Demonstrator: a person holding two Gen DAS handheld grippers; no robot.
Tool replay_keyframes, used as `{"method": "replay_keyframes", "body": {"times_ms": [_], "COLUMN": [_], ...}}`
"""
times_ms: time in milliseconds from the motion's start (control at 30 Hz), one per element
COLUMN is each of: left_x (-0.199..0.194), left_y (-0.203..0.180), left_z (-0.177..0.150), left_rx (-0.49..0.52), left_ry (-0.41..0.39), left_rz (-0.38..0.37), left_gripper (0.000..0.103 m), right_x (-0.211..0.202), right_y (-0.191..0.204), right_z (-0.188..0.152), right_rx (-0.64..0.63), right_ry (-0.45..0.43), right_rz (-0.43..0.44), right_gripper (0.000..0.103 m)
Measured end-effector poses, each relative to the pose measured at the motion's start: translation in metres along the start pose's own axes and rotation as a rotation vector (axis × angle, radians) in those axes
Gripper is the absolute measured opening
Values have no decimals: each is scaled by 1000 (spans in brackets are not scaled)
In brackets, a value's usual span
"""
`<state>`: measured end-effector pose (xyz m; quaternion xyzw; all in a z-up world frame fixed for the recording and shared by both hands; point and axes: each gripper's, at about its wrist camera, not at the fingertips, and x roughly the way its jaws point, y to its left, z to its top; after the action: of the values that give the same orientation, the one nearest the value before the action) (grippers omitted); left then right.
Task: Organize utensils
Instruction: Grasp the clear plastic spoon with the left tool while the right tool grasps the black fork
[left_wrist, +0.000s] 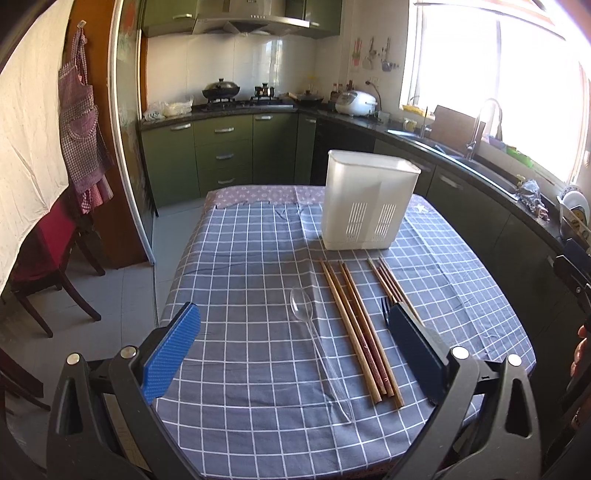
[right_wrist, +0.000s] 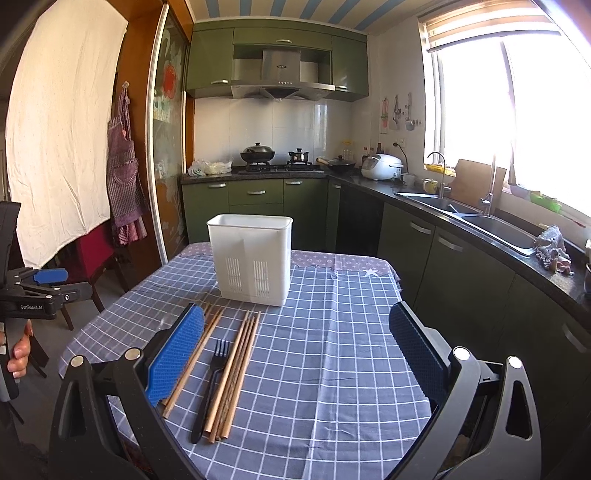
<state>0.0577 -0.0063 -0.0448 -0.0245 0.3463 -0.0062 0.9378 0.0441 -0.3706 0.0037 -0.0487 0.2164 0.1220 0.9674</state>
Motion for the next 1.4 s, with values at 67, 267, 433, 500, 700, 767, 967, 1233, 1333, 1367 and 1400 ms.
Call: {"method": "replay_keyframes", "body": {"times_ms": [67, 267, 433, 500, 700, 767, 967, 1233, 1333, 1367, 1400], "left_x": [19, 80, 121, 133, 150, 153, 170, 184, 188, 189, 190], "left_y": [0, -1, 0, -1, -6, -9, -22, -32, -29, -25, -25], "left_z": [4, 6, 2, -1, -4, -4, -7, -1, 4, 5, 5], "left_rx": [6, 15, -48, -62, -72, -66, -82, -83, -81, -79, -76], "left_ry": [66, 280, 450, 509, 584, 593, 642, 636, 628, 627, 625], "left_rz": [11, 0, -49, -54, -42, -33, -28, -3, -13, -15, -17], "left_gripper": [97, 97, 83, 71, 55, 47, 31, 11, 10, 10, 9], "right_x": [15, 71, 103, 109, 121, 124, 128, 133, 137, 140, 142], "right_y": [0, -15, -37, -39, -36, -33, -28, -27, -26, -26, -24], "right_z": [0, -6, -12, -12, -12, -12, -13, -15, -16, -16, -16], "right_rx": [-26, 6, 127, 135, 136, 130, 114, 98, 92, 96, 102], "right_ry": [47, 239, 355, 365, 401, 409, 416, 424, 443, 456, 471], "right_rz": [-5, 39, 118, 127, 136, 132, 127, 136, 143, 157, 178], "right_gripper": [99, 99, 99, 99, 96, 92, 87, 79, 68, 67, 67]}}
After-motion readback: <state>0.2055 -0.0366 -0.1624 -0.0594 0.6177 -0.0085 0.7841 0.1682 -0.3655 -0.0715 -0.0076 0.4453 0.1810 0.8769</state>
